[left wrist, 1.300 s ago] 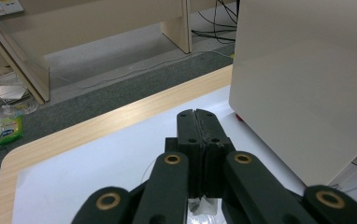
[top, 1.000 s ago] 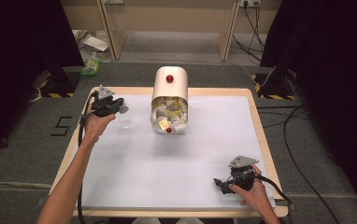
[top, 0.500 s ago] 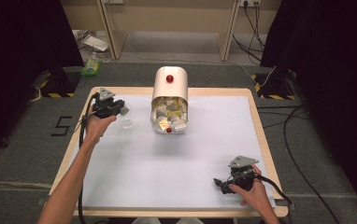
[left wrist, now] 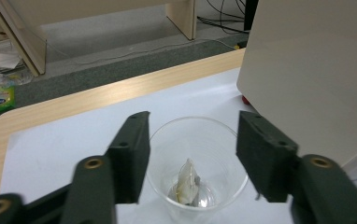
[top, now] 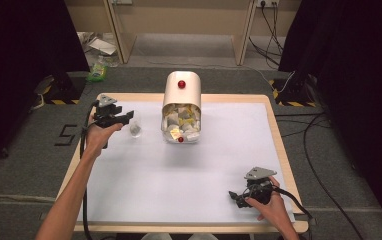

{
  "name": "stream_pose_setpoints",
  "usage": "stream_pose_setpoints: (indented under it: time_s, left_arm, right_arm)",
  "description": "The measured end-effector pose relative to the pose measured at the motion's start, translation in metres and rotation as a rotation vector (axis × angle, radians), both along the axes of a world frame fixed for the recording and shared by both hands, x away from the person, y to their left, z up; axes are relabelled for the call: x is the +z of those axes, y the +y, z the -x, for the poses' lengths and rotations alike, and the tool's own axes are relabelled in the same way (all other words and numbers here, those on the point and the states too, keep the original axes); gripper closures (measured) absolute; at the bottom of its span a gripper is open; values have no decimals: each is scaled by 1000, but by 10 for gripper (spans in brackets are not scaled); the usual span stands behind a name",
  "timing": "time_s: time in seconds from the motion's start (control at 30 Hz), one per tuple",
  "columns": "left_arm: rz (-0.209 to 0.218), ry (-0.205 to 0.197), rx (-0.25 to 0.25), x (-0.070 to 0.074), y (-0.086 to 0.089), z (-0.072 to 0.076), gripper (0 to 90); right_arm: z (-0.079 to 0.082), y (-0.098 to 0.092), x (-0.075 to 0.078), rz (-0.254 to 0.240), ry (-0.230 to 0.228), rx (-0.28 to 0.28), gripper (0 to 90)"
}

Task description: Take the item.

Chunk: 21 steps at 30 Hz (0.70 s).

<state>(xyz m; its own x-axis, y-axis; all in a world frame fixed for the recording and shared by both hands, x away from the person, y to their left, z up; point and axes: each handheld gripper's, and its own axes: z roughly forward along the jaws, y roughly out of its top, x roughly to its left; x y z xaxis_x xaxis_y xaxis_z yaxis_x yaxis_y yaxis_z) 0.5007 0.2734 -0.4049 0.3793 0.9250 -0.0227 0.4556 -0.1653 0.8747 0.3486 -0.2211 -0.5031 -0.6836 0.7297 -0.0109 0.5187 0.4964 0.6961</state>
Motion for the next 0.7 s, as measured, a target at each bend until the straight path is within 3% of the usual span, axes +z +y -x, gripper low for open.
stream_pose_setpoints:
  time_s: [0.1,0.13,0.17,0.4,0.5,0.7]
  left_arm:
    - [3,4,2,1,0,3,285]
    - [2,6,9,1,-1,4,285]
    - [10,12,13,1,-1,6,205]
    - [25,11,-45,4,-5,17,146]
    - [55,8,-60,5,-9,25,145]
    - [38,10,-75,4,-16,36,149]
  right_arm:
    - [0,0,0,0,0,0,2]
    - [0,0,0,0,0,0,2]
    - [0,0,0,0,0,0,2]
    - [0,0,0,0,0,-1,2]
    - [0,0,0,-1,0,-1,2]
    - [0,0,0,0,-1,0,2]
